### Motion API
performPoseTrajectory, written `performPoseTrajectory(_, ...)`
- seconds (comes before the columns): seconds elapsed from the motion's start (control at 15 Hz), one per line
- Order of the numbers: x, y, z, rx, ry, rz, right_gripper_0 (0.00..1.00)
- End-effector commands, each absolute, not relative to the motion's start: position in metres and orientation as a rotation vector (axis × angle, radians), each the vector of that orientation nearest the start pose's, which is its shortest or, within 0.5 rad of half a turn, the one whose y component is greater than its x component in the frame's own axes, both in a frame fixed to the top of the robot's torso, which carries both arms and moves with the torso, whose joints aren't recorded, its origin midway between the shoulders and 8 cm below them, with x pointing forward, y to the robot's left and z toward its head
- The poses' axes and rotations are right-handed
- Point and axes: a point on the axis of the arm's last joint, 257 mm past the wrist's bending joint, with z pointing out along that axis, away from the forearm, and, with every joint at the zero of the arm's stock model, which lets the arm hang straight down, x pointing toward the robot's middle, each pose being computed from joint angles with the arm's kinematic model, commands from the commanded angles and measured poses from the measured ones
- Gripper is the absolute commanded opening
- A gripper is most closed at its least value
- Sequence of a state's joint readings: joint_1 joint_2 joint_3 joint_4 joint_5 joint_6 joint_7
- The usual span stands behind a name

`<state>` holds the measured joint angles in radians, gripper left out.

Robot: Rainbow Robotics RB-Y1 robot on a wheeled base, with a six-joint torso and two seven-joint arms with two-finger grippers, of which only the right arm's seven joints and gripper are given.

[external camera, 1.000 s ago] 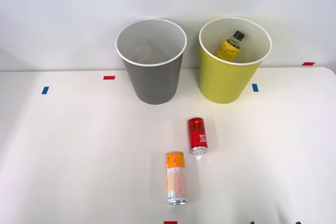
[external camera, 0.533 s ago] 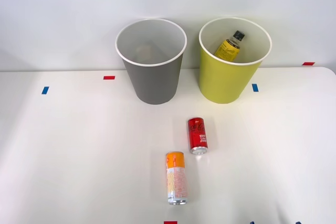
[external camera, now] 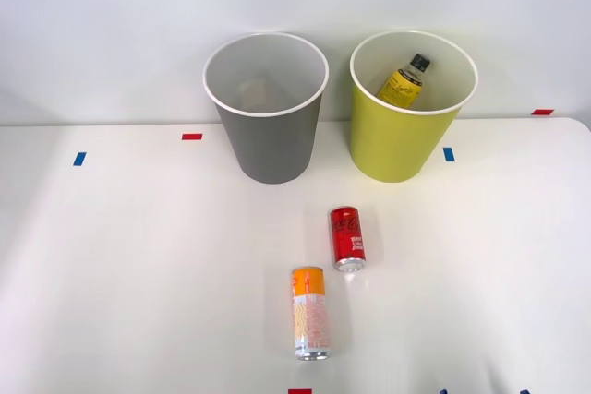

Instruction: Put cans in the gray bin, plastic bottles in the light green bin

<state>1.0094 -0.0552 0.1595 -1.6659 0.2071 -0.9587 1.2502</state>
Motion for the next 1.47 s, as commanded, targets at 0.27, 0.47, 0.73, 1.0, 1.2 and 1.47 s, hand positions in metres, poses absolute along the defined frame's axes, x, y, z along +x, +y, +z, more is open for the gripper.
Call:
performPoseTrajectory(0.27, 0.1905, -0.2271, -0.2979, 0.087, 1.49, 0.119, 1.0)
performPoseTrajectory(0.47, 0.1905, -0.2271, -0.2979, 0.087, 1.49, 0.119, 1.0)
performPoseTrajectory(0.73, 0.1905, -0.2271, -0.2979, 0.087, 1.49, 0.119, 1.0)
performPoseTrajectory(1.0, 0.1905, -0.2271, -0.2979, 0.087, 1.49, 0.119, 1.0)
performPoseTrajectory(1.2, 0.1905, -0.2271, -0.2979, 0.087, 1.49, 0.119, 1.0)
performPoseTrajectory(1.47, 0.1905, -0.2271, -0.2979, 0.087, 1.49, 0.119, 1.0)
